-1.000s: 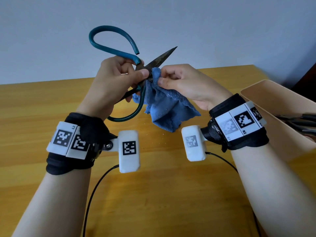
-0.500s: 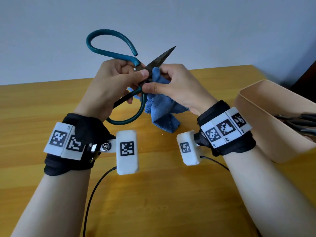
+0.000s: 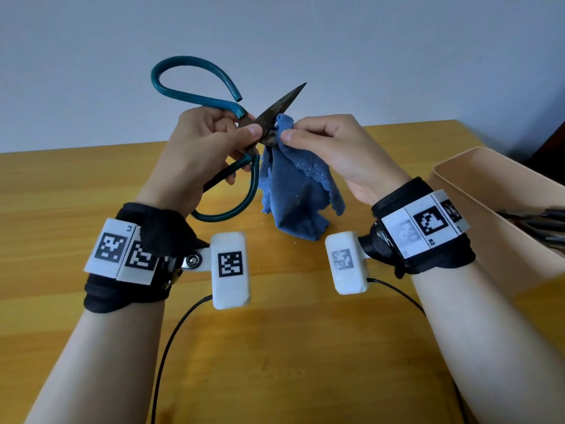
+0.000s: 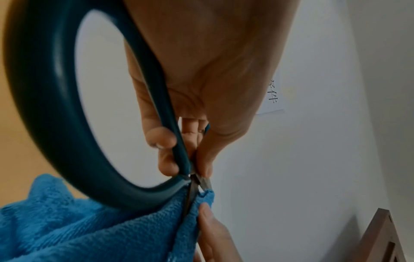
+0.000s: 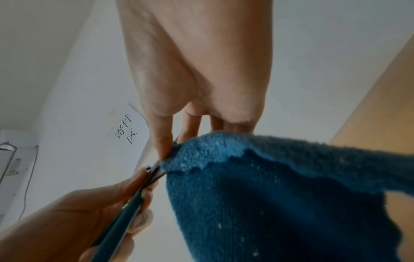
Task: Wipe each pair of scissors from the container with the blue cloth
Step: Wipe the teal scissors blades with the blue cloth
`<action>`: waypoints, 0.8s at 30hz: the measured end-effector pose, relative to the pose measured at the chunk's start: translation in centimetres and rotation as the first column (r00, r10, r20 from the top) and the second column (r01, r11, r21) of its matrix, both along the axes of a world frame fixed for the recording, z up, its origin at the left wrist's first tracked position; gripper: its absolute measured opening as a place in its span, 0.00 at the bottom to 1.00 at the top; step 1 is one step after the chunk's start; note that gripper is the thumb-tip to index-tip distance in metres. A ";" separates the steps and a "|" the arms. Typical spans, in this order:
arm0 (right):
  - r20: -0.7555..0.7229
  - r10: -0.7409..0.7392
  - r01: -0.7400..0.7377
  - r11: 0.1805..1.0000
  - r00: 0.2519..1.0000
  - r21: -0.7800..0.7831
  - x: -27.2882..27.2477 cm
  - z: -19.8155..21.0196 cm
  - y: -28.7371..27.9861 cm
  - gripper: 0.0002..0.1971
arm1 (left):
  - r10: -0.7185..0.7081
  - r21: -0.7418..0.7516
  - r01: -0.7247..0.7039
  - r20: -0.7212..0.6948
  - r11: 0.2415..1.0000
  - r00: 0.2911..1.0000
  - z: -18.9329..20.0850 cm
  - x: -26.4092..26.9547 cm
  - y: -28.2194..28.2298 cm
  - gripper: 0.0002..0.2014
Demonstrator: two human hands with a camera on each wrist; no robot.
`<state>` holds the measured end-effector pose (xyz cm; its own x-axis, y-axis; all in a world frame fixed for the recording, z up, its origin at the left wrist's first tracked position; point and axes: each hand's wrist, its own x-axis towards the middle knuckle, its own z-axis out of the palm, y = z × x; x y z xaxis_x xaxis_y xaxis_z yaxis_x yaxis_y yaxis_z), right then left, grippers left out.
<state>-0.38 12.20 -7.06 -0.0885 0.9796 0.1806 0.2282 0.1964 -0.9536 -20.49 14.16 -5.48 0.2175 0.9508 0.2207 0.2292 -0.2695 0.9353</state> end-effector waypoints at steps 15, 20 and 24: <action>-0.607 -0.201 0.039 0.962 0.769 -0.271 0.5 0.2 0.8 0.08 | 0.179 -0.119 -0.151 0.282 0.981 0.943 0.3 -0.5 0.0 0.08; -0.624 -0.076 -0.125 0.954 0.778 -0.271 -0.2 0.0 0.8 0.20 | 0.209 -0.210 -0.133 0.398 0.969 0.893 -0.1 0.9 -0.2 0.10; -0.576 -0.082 -0.093 0.959 0.814 -0.268 -0.9 -0.1 0.8 0.13 | 0.155 -0.222 -0.072 0.384 0.972 0.910 -0.3 2.1 -0.8 0.12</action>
<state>-1.30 12.99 -7.19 -0.0592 0.9956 -0.0722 -0.3800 -0.0894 -0.9207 -18.38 13.40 -5.76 0.0392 0.9967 0.0705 -0.1532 -0.0637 0.9861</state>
